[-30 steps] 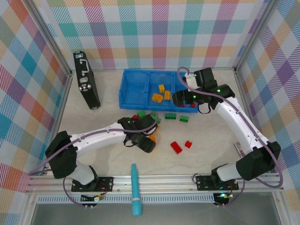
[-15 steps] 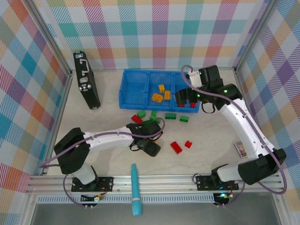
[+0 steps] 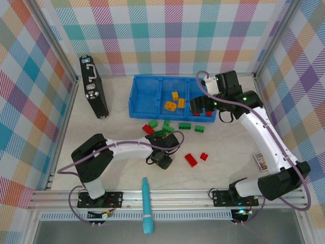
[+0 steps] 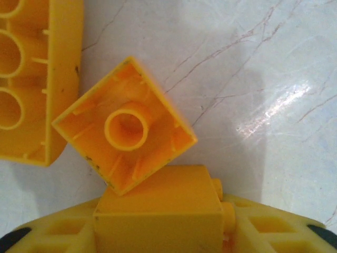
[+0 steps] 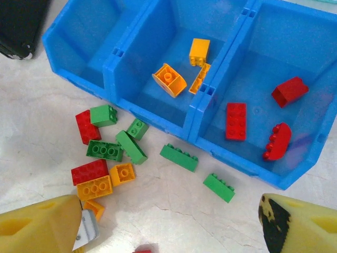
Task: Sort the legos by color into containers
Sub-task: Pick up the lego from the middle-left of the table, then place the lego in the container.
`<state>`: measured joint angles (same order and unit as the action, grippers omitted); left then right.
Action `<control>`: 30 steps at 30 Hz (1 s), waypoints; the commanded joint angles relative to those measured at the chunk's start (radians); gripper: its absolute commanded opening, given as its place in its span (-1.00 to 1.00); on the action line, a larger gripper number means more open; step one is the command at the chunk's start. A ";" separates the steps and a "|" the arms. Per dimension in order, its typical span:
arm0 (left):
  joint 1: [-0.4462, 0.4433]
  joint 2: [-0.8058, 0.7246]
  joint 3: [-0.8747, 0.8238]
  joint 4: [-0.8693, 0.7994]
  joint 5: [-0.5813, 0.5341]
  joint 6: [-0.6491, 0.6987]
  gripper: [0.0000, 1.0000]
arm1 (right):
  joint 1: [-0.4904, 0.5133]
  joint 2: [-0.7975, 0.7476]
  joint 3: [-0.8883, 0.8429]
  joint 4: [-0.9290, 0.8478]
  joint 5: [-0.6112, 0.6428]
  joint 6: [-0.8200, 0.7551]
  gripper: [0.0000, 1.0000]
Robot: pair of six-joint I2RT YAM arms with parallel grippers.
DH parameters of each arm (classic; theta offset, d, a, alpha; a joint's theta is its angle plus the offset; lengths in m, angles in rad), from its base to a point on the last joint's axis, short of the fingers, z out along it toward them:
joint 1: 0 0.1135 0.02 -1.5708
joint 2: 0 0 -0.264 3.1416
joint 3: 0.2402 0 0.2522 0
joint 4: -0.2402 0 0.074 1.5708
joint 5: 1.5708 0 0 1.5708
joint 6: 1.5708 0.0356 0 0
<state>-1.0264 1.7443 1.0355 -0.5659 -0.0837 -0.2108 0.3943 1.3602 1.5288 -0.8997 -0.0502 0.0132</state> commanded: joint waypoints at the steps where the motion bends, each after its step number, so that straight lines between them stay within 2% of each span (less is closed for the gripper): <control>1: 0.003 -0.007 0.045 -0.045 0.005 0.029 -0.05 | 0.006 -0.024 -0.016 -0.004 0.019 -0.013 0.76; 6: 0.074 -0.042 0.197 -0.157 -0.013 0.117 -0.07 | 0.006 -0.052 -0.050 -0.004 0.034 -0.009 0.78; 11: 0.226 0.015 0.471 -0.150 -0.016 0.224 -0.10 | 0.007 -0.117 -0.109 -0.001 0.068 0.011 0.81; 14: 0.289 0.107 0.613 -0.106 -0.020 0.262 -0.12 | 0.006 -0.155 -0.151 0.001 0.075 0.036 0.82; 20: 0.327 0.324 0.869 -0.081 -0.076 0.314 -0.16 | 0.006 -0.216 -0.251 -0.006 0.065 0.130 0.83; 30: 0.391 0.632 1.246 -0.104 -0.057 0.265 -0.16 | 0.006 -0.268 -0.474 0.108 0.011 0.225 0.82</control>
<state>-0.6598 2.3543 2.1876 -0.6418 -0.1474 0.0677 0.3943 1.1286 1.0943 -0.8467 -0.0124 0.1944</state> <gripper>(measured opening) 0.442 0.907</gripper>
